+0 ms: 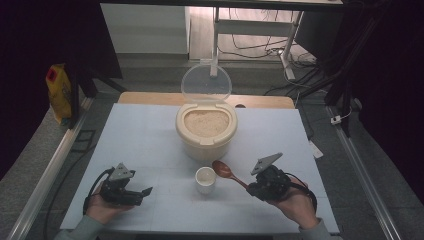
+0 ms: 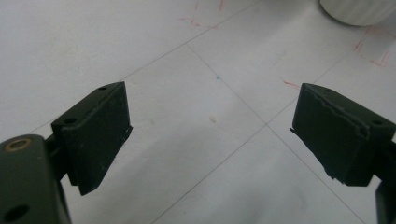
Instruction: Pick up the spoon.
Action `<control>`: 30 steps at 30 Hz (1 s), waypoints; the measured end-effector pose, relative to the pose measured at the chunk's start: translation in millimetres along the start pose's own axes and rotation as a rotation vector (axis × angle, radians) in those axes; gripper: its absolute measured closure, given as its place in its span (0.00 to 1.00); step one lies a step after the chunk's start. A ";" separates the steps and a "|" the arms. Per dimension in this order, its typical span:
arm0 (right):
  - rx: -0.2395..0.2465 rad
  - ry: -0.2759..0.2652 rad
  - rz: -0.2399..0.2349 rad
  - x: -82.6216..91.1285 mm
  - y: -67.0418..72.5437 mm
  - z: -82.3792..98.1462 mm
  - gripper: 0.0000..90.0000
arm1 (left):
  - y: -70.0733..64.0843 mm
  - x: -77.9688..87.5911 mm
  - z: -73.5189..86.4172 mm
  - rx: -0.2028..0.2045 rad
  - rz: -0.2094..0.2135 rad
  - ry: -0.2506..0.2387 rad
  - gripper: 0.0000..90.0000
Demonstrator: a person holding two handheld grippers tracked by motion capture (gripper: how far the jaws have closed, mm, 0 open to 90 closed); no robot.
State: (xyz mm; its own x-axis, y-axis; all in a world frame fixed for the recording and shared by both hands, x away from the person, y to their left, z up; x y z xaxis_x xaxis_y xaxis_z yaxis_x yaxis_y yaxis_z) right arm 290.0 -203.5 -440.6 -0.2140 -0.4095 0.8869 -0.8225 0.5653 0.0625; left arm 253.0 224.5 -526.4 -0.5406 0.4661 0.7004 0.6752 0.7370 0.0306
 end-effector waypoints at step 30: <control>0.277 0.061 -0.048 -38.0 47.5 -48.8 0.86 | -67.0 15.0 -80.7 -0.294 0.136 -0.089 0.21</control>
State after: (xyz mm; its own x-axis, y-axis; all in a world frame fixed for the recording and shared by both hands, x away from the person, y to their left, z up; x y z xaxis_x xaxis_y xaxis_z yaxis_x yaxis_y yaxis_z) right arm 284.7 -126.1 -449.0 -0.1459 -0.3824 0.9124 -0.9455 0.3254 -0.0148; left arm 240.1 142.6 -460.4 -0.4683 0.6013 0.6474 0.8532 0.4981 0.1545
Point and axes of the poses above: each handheld gripper's, and its own axes: x roughly backward along the jaws, z roughly out of its underside, y roughly to its left, the point moved 1 cm from there along -x, roughly forward along the jaws, and after that the axes turned 8 degrees about -x, right-handed, at the moved point
